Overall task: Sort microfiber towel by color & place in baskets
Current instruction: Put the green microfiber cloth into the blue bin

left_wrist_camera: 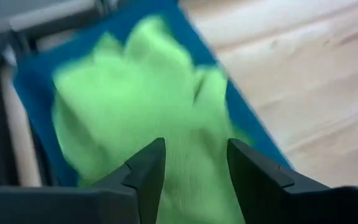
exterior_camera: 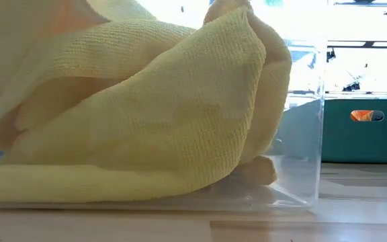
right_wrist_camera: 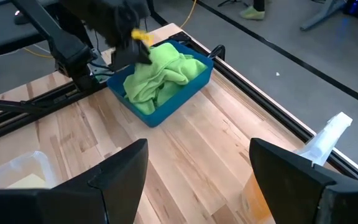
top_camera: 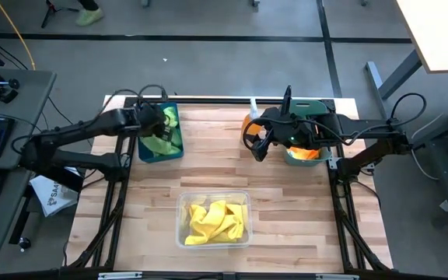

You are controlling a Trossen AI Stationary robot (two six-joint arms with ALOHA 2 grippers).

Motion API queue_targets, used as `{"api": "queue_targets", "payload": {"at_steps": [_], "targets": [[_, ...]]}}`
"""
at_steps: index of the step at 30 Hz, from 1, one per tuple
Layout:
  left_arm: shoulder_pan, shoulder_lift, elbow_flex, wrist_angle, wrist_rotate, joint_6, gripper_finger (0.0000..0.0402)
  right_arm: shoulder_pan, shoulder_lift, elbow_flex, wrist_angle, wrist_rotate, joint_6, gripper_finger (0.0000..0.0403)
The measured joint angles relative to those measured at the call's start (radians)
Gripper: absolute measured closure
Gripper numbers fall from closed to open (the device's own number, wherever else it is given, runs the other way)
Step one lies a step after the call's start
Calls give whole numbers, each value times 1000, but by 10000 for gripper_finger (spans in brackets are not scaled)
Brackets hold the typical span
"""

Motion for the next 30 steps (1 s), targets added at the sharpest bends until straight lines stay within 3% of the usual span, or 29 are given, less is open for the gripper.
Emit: {"api": "queue_targets", "payload": {"at_steps": [7, 9, 14, 22, 30], "targets": [[15, 16, 158, -14, -9, 262, 248, 0, 0, 0, 0, 0, 0, 128], [15, 43, 171, -41, 23, 334, 274, 0, 0, 0, 0, 0, 0, 128], [13, 159, 173, -121, 83, 449, 387, 0, 0, 0, 0, 5, 2, 128], [34, 334, 173, -144, 47, 759, 401, 0, 1, 0, -7, 13, 19, 128], [185, 575, 172, -136, 43, 835, 401, 0, 1, -21, -74, 21, 102, 128]]}}
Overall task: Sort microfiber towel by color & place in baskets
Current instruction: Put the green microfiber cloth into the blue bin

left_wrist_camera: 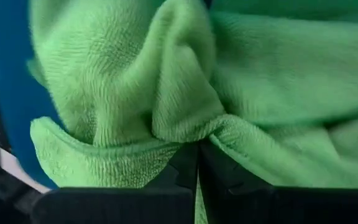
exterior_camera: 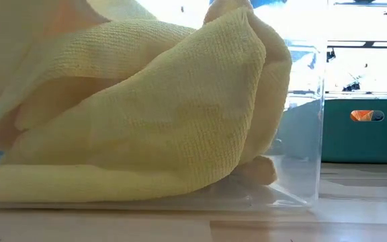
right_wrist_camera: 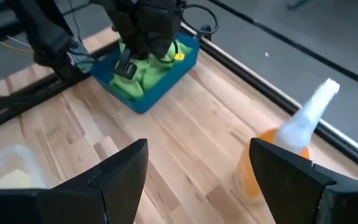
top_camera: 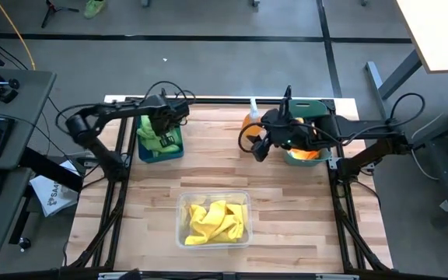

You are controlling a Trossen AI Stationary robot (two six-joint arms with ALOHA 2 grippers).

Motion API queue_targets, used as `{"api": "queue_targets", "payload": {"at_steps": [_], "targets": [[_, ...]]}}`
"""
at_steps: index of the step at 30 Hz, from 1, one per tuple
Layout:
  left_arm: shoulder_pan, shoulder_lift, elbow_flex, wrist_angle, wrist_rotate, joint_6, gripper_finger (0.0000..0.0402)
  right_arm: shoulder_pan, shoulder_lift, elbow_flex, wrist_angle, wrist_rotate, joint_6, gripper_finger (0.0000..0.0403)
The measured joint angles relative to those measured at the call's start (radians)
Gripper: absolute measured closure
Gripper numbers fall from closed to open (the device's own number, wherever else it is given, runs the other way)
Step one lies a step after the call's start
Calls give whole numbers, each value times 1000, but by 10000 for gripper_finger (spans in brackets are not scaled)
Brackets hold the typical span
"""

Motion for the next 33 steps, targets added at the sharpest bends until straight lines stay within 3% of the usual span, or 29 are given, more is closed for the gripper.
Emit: {"api": "queue_targets", "payload": {"at_steps": [6, 13, 24, 27, 33], "targets": [[28, 125, 0, 76, 27, -43, 401, 9, 1, -82, 11, -22, 87, 128], [4, 184, 2, 159, 29, -64, 401, 43, 1, -122, 25, -47, 136, 128], [-71, 187, 3, 293, 57, 218, 401, 87, 0, -122, 53, -21, 171, 128], [-76, 171, 14, 268, 7, 220, 401, 94, 0, -122, 56, -9, 171, 128], [-70, 68, 69, 211, 10, 223, 401, 92, 0, -122, 78, 6, 156, 128]]}}
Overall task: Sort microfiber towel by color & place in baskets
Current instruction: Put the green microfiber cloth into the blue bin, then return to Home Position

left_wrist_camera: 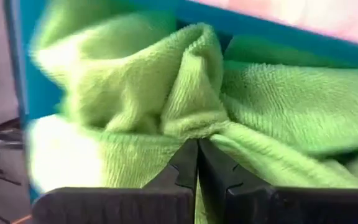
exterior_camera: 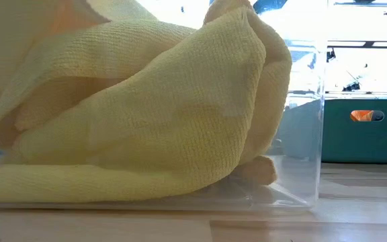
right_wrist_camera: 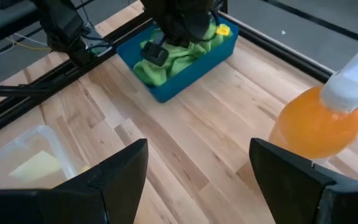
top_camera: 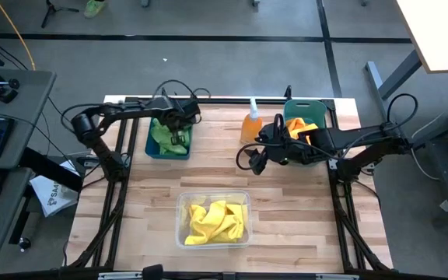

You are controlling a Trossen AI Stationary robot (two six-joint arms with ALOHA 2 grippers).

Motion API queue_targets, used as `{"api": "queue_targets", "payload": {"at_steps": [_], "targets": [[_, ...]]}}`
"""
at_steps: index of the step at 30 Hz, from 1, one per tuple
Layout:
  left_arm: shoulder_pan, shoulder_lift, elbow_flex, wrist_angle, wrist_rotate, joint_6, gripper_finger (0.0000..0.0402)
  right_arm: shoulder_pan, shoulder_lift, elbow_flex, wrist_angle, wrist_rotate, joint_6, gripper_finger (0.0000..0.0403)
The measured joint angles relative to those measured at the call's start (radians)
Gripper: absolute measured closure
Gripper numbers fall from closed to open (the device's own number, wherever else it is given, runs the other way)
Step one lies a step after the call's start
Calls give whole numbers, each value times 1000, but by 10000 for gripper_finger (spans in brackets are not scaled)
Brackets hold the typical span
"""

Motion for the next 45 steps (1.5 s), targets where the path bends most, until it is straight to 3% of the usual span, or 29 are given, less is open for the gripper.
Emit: {"api": "queue_targets", "payload": {"at_steps": [7, 14, 20, 24, 27, 34, 39, 45], "targets": [[0, -194, 24, -45, -13, -60, 401, -1, -1, 0, 47, 36, -66, 128], [-21, -395, 24, -47, 15, -261, 401, -1, -1, 0, 102, 37, -145, 128], [-113, -519, 22, -30, 94, -479, 401, 0, -9, 0, 104, 33, -236, 128], [-244, -598, -70, 139, 123, -618, 401, 16, -53, 0, 99, 33, -296, 145], [-361, -654, -195, 374, 128, -699, 401, 37, -92, 0, 56, 32, -312, 187], [-612, -746, -495, 857, 72, -851, 401, 86, -155, 0, -167, 26, -258, 383], [-689, -842, -649, 1058, 79, -856, 401, 139, -191, -9, -298, 35, -141, 379], [-695, -1066, -779, 1123, 67, -860, 401, 213, -298, -146, -291, 73, 23, 395]]}}
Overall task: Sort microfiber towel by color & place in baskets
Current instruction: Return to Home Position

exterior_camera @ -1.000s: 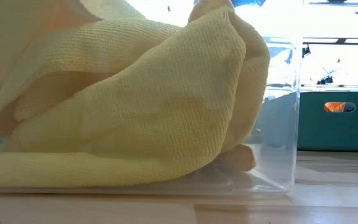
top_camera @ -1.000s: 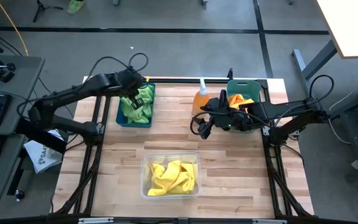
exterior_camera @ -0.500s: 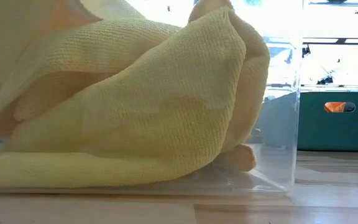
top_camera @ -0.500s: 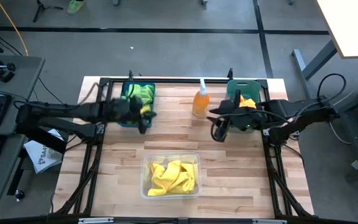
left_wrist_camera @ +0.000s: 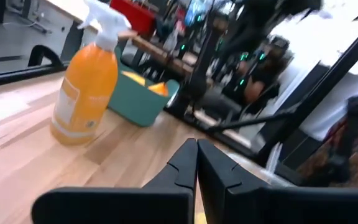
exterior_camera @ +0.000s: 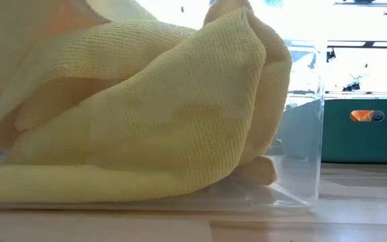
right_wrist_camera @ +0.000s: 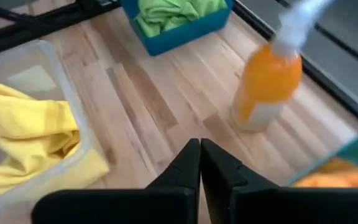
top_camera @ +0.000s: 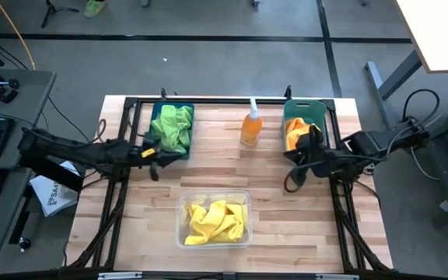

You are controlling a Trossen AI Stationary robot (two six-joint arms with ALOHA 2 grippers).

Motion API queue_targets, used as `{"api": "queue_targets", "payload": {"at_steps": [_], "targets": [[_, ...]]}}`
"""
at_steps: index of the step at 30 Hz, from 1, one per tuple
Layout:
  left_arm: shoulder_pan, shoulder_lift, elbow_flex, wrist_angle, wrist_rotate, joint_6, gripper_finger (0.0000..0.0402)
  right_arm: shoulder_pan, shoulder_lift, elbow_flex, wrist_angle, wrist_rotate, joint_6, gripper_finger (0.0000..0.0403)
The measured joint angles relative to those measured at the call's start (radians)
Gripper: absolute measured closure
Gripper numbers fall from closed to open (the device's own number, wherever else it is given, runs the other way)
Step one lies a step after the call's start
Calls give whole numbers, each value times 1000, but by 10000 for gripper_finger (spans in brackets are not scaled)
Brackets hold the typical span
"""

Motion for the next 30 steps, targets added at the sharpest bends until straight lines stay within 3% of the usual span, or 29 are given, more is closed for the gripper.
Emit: {"api": "queue_targets", "payload": {"at_steps": [8, 15, 22, 26, 30], "targets": [[0, -264, -147, -3, -3, -14, 401, 108, -192, -204, 105, 8, 214, 400], [0, -447, -309, 19, -16, -99, 401, 168, -295, -290, 216, 21, 217, 402], [1, -538, -304, -39, -101, -92, 401, 186, -357, -391, 291, 41, 201, 402], [1, -542, -304, -40, -106, -115, 401, 138, -386, -518, 515, -58, 79, 402], [1, -542, -304, -41, -75, -169, 401, -7, -405, -650, 792, -235, -81, 403]]}}
